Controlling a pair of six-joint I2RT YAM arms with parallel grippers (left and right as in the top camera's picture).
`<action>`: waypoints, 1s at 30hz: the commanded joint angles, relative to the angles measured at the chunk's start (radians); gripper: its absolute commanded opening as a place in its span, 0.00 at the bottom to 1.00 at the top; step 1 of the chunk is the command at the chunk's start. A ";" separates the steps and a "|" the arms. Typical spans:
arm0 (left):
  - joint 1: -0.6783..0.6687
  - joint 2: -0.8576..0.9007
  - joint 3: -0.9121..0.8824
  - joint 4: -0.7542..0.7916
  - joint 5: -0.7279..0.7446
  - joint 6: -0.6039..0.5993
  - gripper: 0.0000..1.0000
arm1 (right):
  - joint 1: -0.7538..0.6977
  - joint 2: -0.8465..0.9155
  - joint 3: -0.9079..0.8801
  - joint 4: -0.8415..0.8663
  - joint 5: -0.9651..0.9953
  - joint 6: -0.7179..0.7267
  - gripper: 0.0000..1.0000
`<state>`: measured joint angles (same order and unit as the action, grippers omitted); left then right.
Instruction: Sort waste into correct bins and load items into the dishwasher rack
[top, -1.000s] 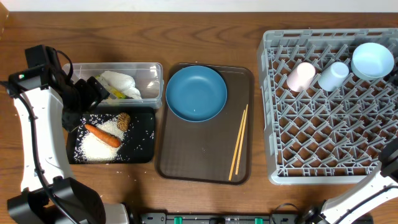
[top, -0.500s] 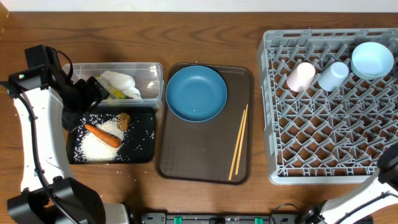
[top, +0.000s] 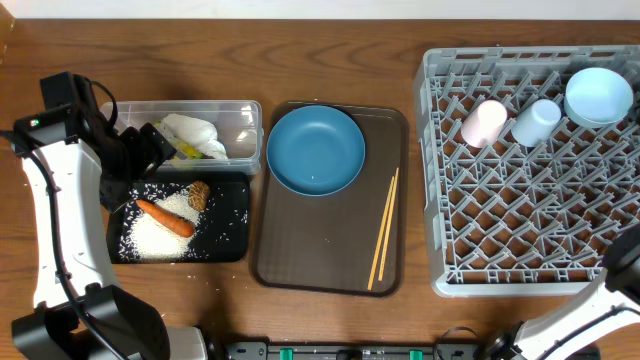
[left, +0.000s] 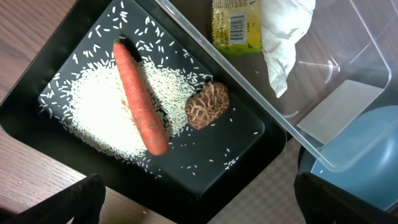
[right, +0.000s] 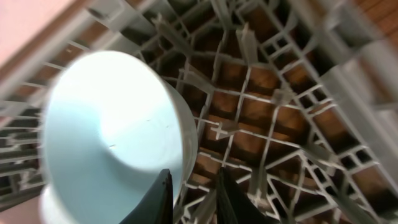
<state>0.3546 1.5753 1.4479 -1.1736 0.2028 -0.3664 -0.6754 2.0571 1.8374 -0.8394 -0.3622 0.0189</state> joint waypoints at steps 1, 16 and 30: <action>0.005 -0.016 0.000 -0.003 -0.006 0.002 0.98 | 0.026 0.060 -0.001 0.012 0.037 0.010 0.17; 0.005 -0.016 0.001 -0.003 -0.006 0.002 0.98 | 0.028 0.027 0.002 0.040 0.037 0.011 0.01; 0.005 -0.016 0.000 -0.003 -0.006 0.002 0.98 | 0.053 -0.173 0.009 0.004 0.436 -0.047 0.01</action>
<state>0.3546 1.5753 1.4479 -1.1736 0.2028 -0.3664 -0.6487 1.9503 1.8370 -0.8261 -0.1493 0.0109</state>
